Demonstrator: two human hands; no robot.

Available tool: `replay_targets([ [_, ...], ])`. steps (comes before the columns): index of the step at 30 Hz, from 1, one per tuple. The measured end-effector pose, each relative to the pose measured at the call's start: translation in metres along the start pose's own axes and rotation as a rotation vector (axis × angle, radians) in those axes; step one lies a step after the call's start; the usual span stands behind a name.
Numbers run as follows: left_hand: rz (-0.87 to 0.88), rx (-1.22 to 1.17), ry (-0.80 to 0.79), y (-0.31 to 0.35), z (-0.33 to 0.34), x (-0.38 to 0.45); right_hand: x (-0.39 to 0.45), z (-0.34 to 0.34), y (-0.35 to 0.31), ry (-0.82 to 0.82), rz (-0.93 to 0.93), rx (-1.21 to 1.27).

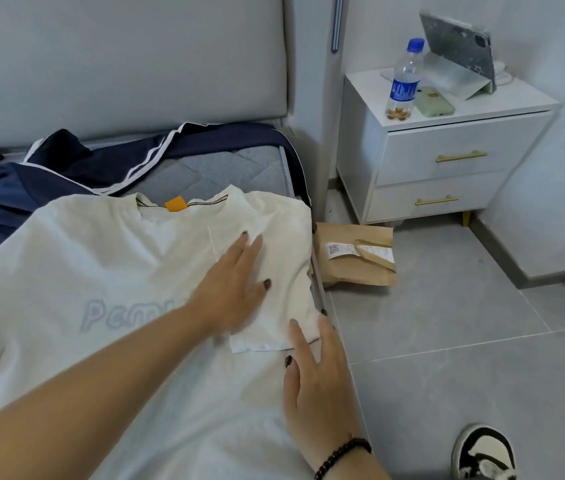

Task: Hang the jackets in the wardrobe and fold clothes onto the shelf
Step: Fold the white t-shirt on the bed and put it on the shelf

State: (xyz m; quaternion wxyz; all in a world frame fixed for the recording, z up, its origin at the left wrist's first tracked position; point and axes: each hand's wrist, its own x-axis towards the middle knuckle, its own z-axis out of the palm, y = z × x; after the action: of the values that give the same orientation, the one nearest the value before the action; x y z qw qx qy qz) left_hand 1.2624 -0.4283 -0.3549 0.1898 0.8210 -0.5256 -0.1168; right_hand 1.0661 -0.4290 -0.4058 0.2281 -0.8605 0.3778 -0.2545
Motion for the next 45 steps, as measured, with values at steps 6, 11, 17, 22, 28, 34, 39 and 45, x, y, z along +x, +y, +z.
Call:
replay_targets([
  [6, -0.484, -0.381, 0.349, -0.006, 0.001, -0.008, -0.006, -0.007, -0.001, -0.149, 0.277, 0.143],
  [11, -0.736, -0.526, 0.241, -0.003, -0.010, 0.022, 0.009, -0.022, 0.015, -0.054, 0.719, 0.589],
  [17, -0.785, -0.669, 0.557, -0.010, -0.005, 0.005, 0.014, -0.028, 0.042, 0.083, 0.739, 0.671],
  [22, -0.718, -0.566, 0.333, -0.004, 0.003, -0.028, 0.003, -0.024, 0.043, -0.034, 0.804, 0.731],
  [28, -0.674, -0.585, 0.196, -0.001, 0.017, -0.071, -0.014, -0.033, 0.040, -0.185, 0.825, 0.789],
  [34, -0.615, -0.737, 0.354, 0.010, 0.022, -0.125, -0.051, -0.040, 0.019, -0.263, 0.821, 0.658],
  [39, -0.519, -0.622, 0.381, 0.034, 0.035, -0.179, -0.076, -0.060, 0.023, -0.457, 0.860, 0.668],
  [45, -0.241, -0.215, 0.182, 0.049, 0.041, -0.265, -0.140, -0.100, 0.027, -0.457, 1.002, 0.807],
])
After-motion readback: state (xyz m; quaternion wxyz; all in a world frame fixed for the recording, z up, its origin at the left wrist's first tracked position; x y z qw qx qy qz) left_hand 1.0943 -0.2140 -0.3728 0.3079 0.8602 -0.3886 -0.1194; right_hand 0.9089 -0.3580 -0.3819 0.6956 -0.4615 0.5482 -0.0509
